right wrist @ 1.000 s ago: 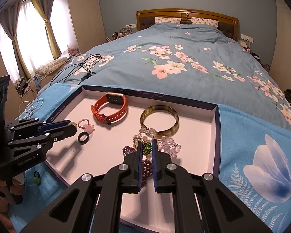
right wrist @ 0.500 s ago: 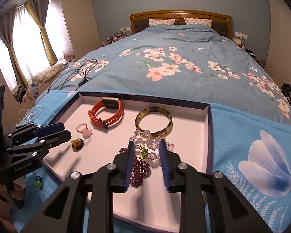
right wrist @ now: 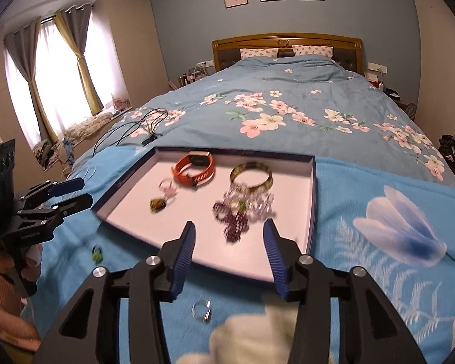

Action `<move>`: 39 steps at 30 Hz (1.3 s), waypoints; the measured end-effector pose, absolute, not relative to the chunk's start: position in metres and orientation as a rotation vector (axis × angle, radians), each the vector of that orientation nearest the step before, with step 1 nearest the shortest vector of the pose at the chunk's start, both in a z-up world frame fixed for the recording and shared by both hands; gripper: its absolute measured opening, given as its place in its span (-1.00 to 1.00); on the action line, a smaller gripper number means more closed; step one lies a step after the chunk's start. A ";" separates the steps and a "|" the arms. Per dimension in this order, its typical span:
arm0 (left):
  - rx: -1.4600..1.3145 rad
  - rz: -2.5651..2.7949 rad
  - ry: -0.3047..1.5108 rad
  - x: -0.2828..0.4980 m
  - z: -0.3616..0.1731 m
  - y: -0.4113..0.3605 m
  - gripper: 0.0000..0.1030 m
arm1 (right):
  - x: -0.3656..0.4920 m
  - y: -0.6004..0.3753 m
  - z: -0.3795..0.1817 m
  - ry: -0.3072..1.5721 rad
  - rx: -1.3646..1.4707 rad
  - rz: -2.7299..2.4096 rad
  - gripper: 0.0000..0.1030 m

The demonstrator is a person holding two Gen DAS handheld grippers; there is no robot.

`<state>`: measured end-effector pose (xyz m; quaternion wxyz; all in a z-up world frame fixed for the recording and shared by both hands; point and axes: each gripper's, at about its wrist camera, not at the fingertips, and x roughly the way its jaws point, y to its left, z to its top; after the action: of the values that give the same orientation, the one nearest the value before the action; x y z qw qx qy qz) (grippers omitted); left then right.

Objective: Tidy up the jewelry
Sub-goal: 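Open the left gripper releasing the amber ring while the right releases the green-stone ring, then grasp the black cord ring with green bead with the left gripper while the right grasps the silver ring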

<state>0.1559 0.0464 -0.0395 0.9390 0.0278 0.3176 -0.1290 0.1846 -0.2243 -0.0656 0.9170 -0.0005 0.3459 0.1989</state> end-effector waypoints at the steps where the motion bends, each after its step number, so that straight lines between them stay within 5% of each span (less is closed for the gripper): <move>1: 0.062 -0.271 0.658 0.149 -0.043 0.047 0.31 | 0.180 -0.223 -0.069 0.719 -0.013 0.408 -0.13; 18: 0.059 -0.376 0.818 0.125 -0.080 0.029 0.25 | 0.160 -0.208 -0.108 0.835 -0.048 0.407 -0.13; 30: 0.050 -0.369 0.901 0.132 -0.093 0.025 -0.18 | 0.159 -0.204 -0.113 0.859 -0.062 0.411 -0.13; 34: 0.051 -0.359 0.901 0.132 -0.093 0.025 -0.47 | 0.155 -0.195 -0.115 0.865 -0.113 0.412 -0.14; 39: 0.047 -0.359 0.901 0.132 -0.093 0.026 -0.48 | 0.153 -0.185 -0.118 0.882 -0.169 0.410 -0.44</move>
<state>0.1321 0.0260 -0.0930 0.8843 0.0228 0.4332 -0.1724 0.1532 -0.1851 -0.1181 0.8806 -0.0809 0.4234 0.1967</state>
